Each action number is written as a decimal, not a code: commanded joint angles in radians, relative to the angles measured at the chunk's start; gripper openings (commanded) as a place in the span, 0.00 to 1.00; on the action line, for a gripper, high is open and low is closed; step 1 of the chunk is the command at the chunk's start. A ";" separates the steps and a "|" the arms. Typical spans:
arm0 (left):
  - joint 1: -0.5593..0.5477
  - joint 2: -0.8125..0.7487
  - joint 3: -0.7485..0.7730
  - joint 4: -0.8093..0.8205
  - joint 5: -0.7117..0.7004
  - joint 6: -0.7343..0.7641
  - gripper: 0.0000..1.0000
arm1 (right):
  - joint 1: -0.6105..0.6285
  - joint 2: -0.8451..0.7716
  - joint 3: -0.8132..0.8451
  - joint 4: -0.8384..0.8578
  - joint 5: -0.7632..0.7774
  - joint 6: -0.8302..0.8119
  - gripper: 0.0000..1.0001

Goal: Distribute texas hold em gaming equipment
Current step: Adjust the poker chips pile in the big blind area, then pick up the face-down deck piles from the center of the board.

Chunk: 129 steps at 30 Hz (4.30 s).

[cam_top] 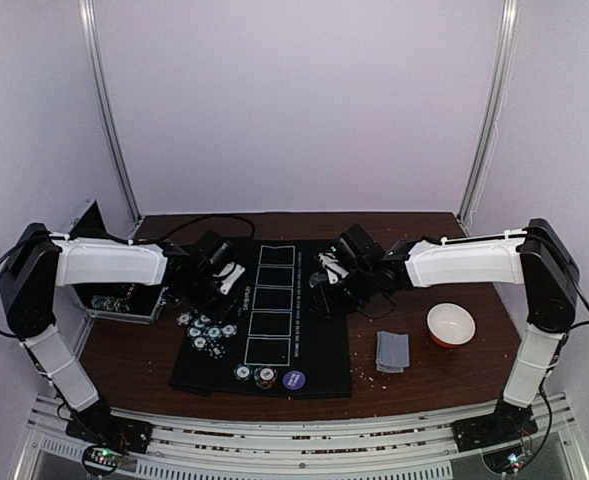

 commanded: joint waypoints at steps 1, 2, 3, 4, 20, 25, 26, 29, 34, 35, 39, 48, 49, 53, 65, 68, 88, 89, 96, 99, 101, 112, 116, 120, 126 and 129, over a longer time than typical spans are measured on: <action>-0.070 -0.006 -0.044 -0.024 -0.002 0.016 0.43 | 0.007 -0.011 0.021 -0.036 0.004 0.003 0.44; -0.083 -0.007 -0.056 -0.038 -0.004 0.014 0.42 | 0.008 -0.011 0.021 -0.038 0.005 0.000 0.44; -0.096 -0.010 -0.067 -0.051 -0.005 0.011 0.41 | 0.008 -0.010 0.021 -0.041 0.005 -0.001 0.45; -0.109 -0.011 -0.082 -0.065 -0.004 0.007 0.40 | 0.010 -0.010 0.021 -0.042 0.005 -0.002 0.44; -0.140 0.026 -0.060 -0.268 -0.190 -0.114 0.32 | 0.011 -0.007 0.030 -0.065 0.005 -0.011 0.45; -0.089 -0.007 -0.058 -0.277 -0.234 -0.139 0.32 | 0.012 -0.007 0.032 -0.062 0.004 -0.010 0.45; -0.083 -0.017 -0.057 -0.273 -0.236 -0.137 0.32 | 0.012 -0.009 0.033 -0.063 0.005 -0.009 0.45; -0.082 -0.061 -0.044 -0.246 -0.209 -0.117 0.33 | 0.012 -0.023 0.037 -0.063 0.004 -0.012 0.45; -0.056 -0.152 -0.011 -0.209 -0.129 -0.090 0.35 | 0.011 -0.062 0.069 -0.105 0.040 -0.029 0.46; -0.039 -0.164 -0.002 -0.209 -0.116 -0.087 0.35 | 0.011 -0.072 0.079 -0.127 0.063 -0.037 0.46; 0.035 -0.220 0.033 -0.209 -0.091 -0.082 0.40 | 0.010 -0.117 0.118 -0.260 0.233 -0.048 0.50; 0.147 -0.346 0.059 -0.158 -0.171 -0.085 0.77 | 0.010 -0.270 0.013 -0.490 0.535 0.087 1.00; 0.149 -0.351 0.058 -0.151 -0.176 -0.084 0.79 | 0.010 -0.285 -0.016 -0.486 0.534 0.109 1.00; 0.152 -0.347 0.051 -0.143 -0.169 -0.083 0.81 | 0.010 -0.328 -0.115 -0.475 0.511 0.193 1.00; 0.153 -0.331 0.016 -0.135 -0.154 -0.065 0.82 | 0.048 -0.336 -0.310 -0.393 0.447 0.367 1.00; 0.152 -0.327 0.014 -0.133 -0.154 -0.061 0.82 | 0.053 -0.324 -0.333 -0.376 0.429 0.376 1.00; 0.153 -0.309 0.004 -0.119 -0.151 -0.050 0.82 | 0.069 -0.221 -0.411 -0.273 0.339 0.374 0.83; 0.152 -0.308 0.005 -0.119 -0.151 -0.050 0.82 | 0.073 -0.212 -0.409 -0.277 0.338 0.373 0.82; 0.152 -0.304 0.009 -0.119 -0.151 -0.050 0.82 | 0.088 -0.170 -0.404 -0.296 0.336 0.359 0.71; 0.152 -0.304 0.010 -0.120 -0.151 -0.047 0.82 | 0.089 -0.163 -0.403 -0.299 0.332 0.350 0.63; 0.152 -0.304 0.012 -0.120 -0.151 -0.047 0.82 | 0.090 -0.161 -0.393 -0.307 0.333 0.340 0.58; 0.152 -0.309 0.017 -0.120 -0.122 -0.055 0.82 | 0.110 -0.168 -0.282 -0.371 0.345 0.202 0.51; 0.152 -0.317 0.032 -0.119 -0.057 -0.066 0.80 | 0.148 -0.173 -0.179 -0.443 0.392 0.094 0.50; 0.153 -0.323 0.048 -0.091 0.128 -0.080 0.75 | 0.197 -0.176 -0.052 -0.493 0.451 -0.060 0.50; 0.154 -0.328 0.017 0.040 0.500 -0.187 0.67 | 0.287 -0.168 0.153 -0.462 0.461 -0.328 0.50; 0.153 -0.329 -0.020 0.155 0.655 -0.257 0.66 | 0.337 -0.130 0.262 -0.449 0.476 -0.438 0.49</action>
